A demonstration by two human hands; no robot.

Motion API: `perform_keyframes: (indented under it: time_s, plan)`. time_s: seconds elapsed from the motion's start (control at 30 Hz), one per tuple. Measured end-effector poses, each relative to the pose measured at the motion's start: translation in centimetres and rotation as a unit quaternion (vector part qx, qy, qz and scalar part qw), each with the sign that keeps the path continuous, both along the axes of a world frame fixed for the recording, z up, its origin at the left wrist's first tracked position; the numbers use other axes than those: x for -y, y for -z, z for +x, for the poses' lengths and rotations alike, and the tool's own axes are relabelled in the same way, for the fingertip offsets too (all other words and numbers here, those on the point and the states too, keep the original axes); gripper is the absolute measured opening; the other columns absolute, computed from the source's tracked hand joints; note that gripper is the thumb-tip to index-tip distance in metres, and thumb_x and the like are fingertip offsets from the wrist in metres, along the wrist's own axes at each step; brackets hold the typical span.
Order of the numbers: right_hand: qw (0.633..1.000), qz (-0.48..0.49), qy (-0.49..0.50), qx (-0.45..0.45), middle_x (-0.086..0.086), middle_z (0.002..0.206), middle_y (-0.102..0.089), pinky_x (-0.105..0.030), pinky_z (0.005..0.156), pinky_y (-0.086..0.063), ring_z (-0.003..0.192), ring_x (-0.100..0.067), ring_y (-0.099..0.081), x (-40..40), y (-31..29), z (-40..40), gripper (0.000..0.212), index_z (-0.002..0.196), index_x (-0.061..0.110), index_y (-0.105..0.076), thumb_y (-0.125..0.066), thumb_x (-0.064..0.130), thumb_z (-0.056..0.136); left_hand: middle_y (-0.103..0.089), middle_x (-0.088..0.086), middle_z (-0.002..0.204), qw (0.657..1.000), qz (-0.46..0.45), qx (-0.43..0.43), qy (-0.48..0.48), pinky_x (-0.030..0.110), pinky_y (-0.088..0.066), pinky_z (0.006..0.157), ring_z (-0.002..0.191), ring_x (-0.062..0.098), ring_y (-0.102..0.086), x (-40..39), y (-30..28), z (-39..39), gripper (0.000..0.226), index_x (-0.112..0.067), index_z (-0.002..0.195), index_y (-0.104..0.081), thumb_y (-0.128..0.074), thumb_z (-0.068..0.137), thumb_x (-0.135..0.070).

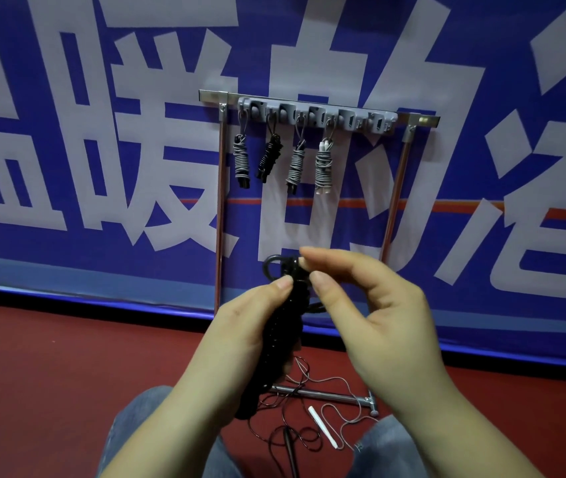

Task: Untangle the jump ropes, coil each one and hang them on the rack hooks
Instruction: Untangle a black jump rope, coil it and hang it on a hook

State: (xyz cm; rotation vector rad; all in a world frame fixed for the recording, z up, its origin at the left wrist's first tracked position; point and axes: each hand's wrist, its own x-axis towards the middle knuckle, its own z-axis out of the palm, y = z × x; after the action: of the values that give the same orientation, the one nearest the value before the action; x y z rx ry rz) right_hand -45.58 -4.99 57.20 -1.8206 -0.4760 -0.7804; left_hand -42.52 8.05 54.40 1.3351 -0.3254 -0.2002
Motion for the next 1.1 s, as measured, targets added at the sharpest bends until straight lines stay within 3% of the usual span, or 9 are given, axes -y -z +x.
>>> perform_keyframes:
  time_s: [0.13,0.27,0.37,0.43,0.5,0.63,0.73,0.87,1.1]
  plan:
    - [0.997,-0.043,-0.015,-0.062,0.013,0.090,-0.061,-0.009,0.077,-0.046,0.087,-0.002,-0.061,0.7,-0.9,0.0,0.028,0.099,0.039,-0.066,-0.068,0.019,0.080,-0.047,0.005,0.055,0.991,0.085,0.098,-0.030,0.021,-0.030,0.039,0.045,0.017,-0.038,-0.1,-0.8,-0.6,0.027,-0.025,0.062,-0.064,-0.061,0.068,-0.050]
    - [0.981,-0.164,0.055,-0.085,0.014,0.087,-0.053,-0.010,0.077,-0.041,0.089,-0.001,-0.053,1.3,-1.2,0.7,0.004,0.079,0.036,-0.062,-0.062,0.033,0.080,-0.046,-0.009,0.049,0.977,0.153,0.142,-0.050,0.021,-0.032,0.044,0.043,0.009,-0.039,-0.4,0.1,0.0,0.017,-0.032,0.069,-0.066,-0.060,0.079,-0.044]
    - [0.954,-0.258,0.038,-0.151,0.014,0.087,-0.048,-0.014,0.076,-0.037,0.084,0.001,-0.047,1.7,-1.2,1.3,0.016,0.075,0.033,-0.052,-0.048,0.041,0.088,-0.049,-0.011,0.049,0.981,0.144,0.126,-0.033,0.016,-0.030,0.044,0.042,0.006,-0.038,-0.3,0.7,0.4,0.015,-0.036,0.085,-0.071,-0.064,0.081,-0.048]
    - [0.951,-0.207,-0.014,-0.229,0.010,0.083,-0.050,-0.015,0.073,-0.039,0.076,-0.001,-0.047,1.9,-1.8,1.9,0.026,0.075,0.021,-0.054,-0.044,0.038,0.092,-0.055,-0.007,0.059,0.980,0.153,0.129,-0.020,0.019,-0.033,0.049,0.049,0.009,-0.041,-0.1,1.7,0.9,0.039,-0.041,0.104,-0.069,-0.063,0.070,-0.058]
    - [0.950,0.018,-0.092,-0.298,0.003,0.073,-0.054,-0.021,0.077,-0.044,0.076,-0.009,-0.052,2.6,-2.5,2.8,0.028,0.074,0.010,-0.055,-0.045,0.027,0.095,-0.056,-0.009,0.062,0.983,0.145,0.110,-0.028,0.020,-0.033,0.049,0.052,0.010,-0.042,0.2,2.3,1.1,0.051,-0.039,0.112,-0.067,-0.063,0.066,-0.060]
    - [0.873,0.340,-0.146,-0.316,0.003,0.061,-0.051,-0.029,0.073,-0.042,0.068,-0.013,-0.051,4.1,-3.4,4.5,0.030,0.063,0.013,-0.050,-0.049,0.020,0.093,-0.061,-0.002,0.069,0.989,0.123,0.081,-0.004,0.021,-0.035,0.047,0.057,0.016,-0.046,0.4,1.2,1.8,0.017,-0.033,0.096,-0.073,-0.058,0.087,-0.031]
    - [0.940,0.194,-0.069,-0.272,0.009,0.061,-0.056,-0.023,0.066,-0.040,0.066,-0.008,-0.048,4.3,-3.2,5.0,0.032,0.064,0.015,-0.056,-0.049,0.024,0.094,-0.059,0.007,0.078,0.983,0.158,0.062,0.063,0.022,-0.043,0.051,0.066,0.020,-0.051,0.6,0.3,2.8,0.018,-0.021,0.094,-0.070,-0.054,0.091,-0.029]
    - [0.961,0.066,-0.022,-0.269,0.008,0.059,-0.050,-0.017,0.054,-0.035,0.056,-0.007,-0.039,4.6,-3.3,6.3,0.030,0.068,0.016,-0.061,-0.051,0.031,0.093,-0.068,-0.008,0.112,0.973,0.181,0.139,0.045,0.028,-0.048,0.096,0.104,0.006,-0.063,2.4,0.2,5.5,0.044,-0.031,0.112,-0.065,-0.068,0.072,-0.051]
    - [0.954,0.101,-0.023,-0.281,0.012,0.054,-0.054,-0.017,0.053,-0.039,0.053,-0.005,-0.043,7.0,-3.0,10.2,0.027,0.072,0.015,-0.060,-0.052,0.028,0.093,-0.065,0.015,0.075,0.966,0.180,0.184,-0.001,0.037,-0.045,0.075,0.071,0.016,-0.054,6.9,-1.7,10.3,0.016,-0.007,0.080,-0.065,-0.061,0.090,-0.019]
